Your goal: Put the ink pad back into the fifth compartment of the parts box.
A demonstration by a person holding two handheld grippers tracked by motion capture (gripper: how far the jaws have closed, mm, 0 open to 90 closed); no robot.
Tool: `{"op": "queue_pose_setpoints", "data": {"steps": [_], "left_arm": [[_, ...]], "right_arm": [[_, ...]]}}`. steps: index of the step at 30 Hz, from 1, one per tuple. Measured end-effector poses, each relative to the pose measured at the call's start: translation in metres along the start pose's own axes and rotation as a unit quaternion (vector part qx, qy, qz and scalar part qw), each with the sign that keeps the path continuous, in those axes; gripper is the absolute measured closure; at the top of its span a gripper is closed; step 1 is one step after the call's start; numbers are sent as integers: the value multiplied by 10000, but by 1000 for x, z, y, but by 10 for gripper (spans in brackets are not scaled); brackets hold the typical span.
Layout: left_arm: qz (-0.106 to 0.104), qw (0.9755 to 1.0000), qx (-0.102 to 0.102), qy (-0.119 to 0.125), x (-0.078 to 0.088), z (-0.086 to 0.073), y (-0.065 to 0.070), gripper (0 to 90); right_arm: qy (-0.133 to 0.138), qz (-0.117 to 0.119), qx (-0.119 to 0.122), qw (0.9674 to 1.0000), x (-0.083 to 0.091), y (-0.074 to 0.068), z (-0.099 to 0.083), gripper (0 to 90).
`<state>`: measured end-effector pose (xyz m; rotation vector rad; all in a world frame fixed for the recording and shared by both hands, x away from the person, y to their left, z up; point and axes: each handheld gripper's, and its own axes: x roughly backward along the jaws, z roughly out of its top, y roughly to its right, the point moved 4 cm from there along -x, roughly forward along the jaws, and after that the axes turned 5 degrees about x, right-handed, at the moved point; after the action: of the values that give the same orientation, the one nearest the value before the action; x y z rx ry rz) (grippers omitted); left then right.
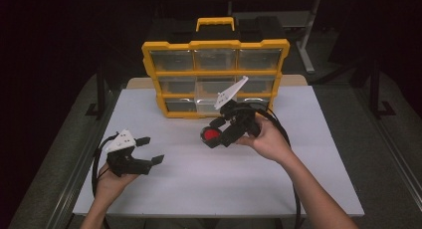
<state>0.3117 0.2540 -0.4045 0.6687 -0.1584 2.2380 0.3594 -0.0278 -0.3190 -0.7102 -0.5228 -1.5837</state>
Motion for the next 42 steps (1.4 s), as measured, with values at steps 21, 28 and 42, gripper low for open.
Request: {"op": "queue_pose_setpoints", "data": {"steps": [21,28,42], "left_arm": [[1,10000,-80,-1,1,1,-1,181],[-9,10000,-75,13,1,1,-1,180],[-23,10000,-93,2,2,1,-1,179]], "right_arm": [[120,-109,-41,9999,29,8,29,287],[143,-195,-36,9997,37,19,37,287],[66,-434,-219,9988,50,52,58,287]]}}
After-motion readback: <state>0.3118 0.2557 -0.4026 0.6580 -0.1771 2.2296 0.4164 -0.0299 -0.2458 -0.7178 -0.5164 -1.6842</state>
